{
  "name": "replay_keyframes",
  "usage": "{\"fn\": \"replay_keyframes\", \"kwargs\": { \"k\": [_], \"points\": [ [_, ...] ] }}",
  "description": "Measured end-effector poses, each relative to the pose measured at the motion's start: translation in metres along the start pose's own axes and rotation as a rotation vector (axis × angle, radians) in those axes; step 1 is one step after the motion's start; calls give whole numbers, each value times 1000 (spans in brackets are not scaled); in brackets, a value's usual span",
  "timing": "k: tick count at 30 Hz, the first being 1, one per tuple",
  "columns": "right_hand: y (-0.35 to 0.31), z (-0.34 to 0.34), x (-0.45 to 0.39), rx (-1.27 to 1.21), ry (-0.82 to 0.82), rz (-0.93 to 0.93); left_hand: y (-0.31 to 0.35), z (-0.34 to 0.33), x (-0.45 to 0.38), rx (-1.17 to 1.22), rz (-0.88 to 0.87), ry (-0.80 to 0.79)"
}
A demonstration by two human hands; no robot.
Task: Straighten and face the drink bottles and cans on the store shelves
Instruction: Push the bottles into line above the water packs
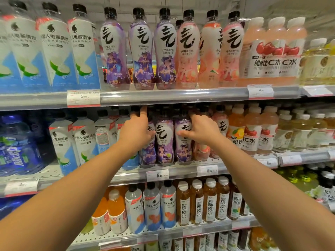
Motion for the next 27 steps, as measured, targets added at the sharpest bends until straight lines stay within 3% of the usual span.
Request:
{"fn": "replay_keyframes", "kwargs": {
  "k": [7, 15, 23, 27],
  "points": [
    [-5, -11, 20, -146, 16, -65, -2, -7, 10, 149, -32, 67],
    [-23, -70, 109, -554, 141, 0, -11, -45, 90, 421, -281, 186],
    [-66, -171, 180, -702, -110, 74, -50, -152, 176, 439, -281, 15],
    [-85, -240, 207, -655, -365, 111, -88, -214, 211, 440, -203, -113]
  ]
}}
Point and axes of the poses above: each hand's wrist, its own x-axis away from the middle knuckle, its own z-axis out of the back of the hand, y = z × x, the point moved 6 cm from there along -x, towards the middle knuckle, and after that the axes turned 13 degrees about -y, right-handed, at the moved point
